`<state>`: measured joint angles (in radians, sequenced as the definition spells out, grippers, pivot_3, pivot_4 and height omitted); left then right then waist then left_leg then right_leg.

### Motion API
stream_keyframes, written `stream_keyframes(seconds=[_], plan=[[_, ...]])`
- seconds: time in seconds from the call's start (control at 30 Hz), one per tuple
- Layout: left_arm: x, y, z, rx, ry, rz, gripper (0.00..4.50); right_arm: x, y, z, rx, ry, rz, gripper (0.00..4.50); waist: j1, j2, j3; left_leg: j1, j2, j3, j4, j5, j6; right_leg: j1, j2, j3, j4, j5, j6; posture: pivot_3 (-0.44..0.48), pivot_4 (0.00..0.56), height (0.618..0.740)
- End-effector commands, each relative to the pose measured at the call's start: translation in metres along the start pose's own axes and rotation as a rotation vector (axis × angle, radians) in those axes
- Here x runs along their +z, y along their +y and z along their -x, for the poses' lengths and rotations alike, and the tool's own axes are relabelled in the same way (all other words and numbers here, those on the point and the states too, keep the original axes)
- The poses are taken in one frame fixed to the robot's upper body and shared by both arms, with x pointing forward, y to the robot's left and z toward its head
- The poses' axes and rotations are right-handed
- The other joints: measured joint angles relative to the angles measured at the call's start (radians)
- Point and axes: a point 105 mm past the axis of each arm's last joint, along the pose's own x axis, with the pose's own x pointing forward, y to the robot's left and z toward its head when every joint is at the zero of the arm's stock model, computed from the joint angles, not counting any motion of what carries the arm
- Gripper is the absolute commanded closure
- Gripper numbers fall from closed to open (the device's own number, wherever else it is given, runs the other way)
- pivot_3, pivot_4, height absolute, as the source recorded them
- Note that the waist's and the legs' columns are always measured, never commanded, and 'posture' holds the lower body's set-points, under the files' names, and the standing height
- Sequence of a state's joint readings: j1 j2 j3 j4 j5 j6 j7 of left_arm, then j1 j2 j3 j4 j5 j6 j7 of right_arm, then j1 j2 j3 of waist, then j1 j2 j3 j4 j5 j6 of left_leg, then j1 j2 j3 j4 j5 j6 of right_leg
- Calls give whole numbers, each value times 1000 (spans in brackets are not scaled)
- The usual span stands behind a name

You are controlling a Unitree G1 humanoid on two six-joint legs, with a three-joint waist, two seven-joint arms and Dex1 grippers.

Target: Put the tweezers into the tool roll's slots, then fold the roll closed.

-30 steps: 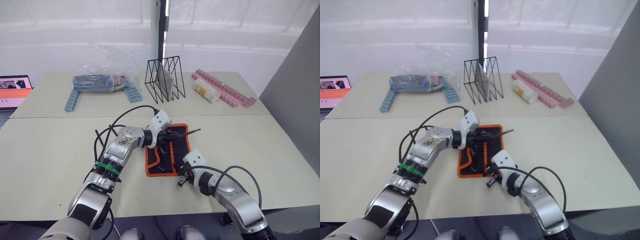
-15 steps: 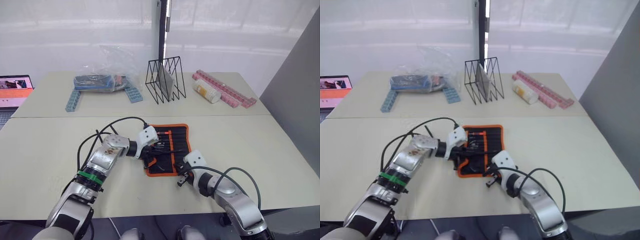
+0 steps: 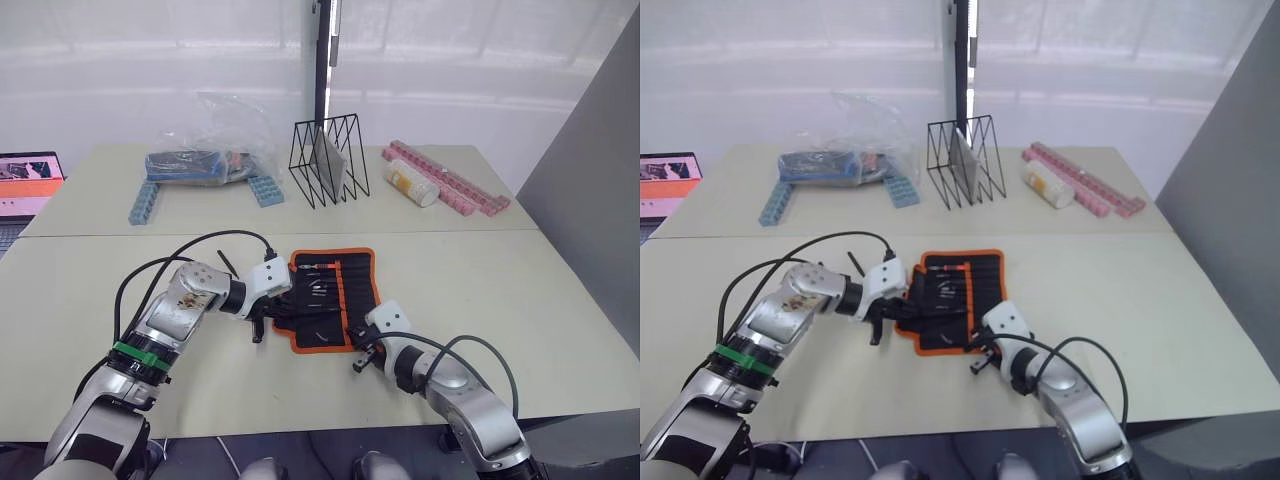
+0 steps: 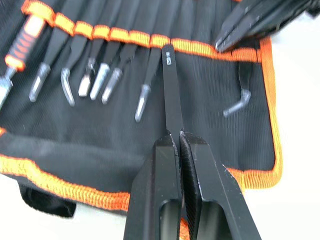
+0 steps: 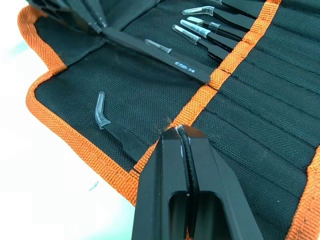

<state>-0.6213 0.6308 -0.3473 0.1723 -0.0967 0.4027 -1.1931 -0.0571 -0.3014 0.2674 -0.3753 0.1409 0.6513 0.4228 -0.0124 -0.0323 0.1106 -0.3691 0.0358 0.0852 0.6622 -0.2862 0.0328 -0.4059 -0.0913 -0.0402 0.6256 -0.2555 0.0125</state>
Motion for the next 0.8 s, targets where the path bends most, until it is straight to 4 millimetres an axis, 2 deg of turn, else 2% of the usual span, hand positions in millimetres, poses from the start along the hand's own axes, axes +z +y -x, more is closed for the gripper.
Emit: stream_keyframes(seconds=[0.03,0.4,0.63,0.8], plan=[[-3,-1,2,-6,24,-15,4470,-42,11,-1,22,157,-68,4500,0,0,0,0,0,0,0,0,0,0,0,0,0,0,0,0,150,737],[-8,5,13,8,75,-55,4470,-44,13,0,23,158,-76,4500,0,0,0,0,0,0,1,0,0,0,0,0,1,0,0,0,150,737],[13,0,-3,-38,57,-142,4470,-47,17,1,28,164,-83,4500,3,0,0,0,0,0,1,0,0,1,0,0,1,0,0,0,150,737],[17,3,-11,-48,60,-163,4470,-48,18,2,26,168,-85,4500,3,0,0,0,-1,0,2,0,0,1,1,0,1,0,0,0,150,737]])
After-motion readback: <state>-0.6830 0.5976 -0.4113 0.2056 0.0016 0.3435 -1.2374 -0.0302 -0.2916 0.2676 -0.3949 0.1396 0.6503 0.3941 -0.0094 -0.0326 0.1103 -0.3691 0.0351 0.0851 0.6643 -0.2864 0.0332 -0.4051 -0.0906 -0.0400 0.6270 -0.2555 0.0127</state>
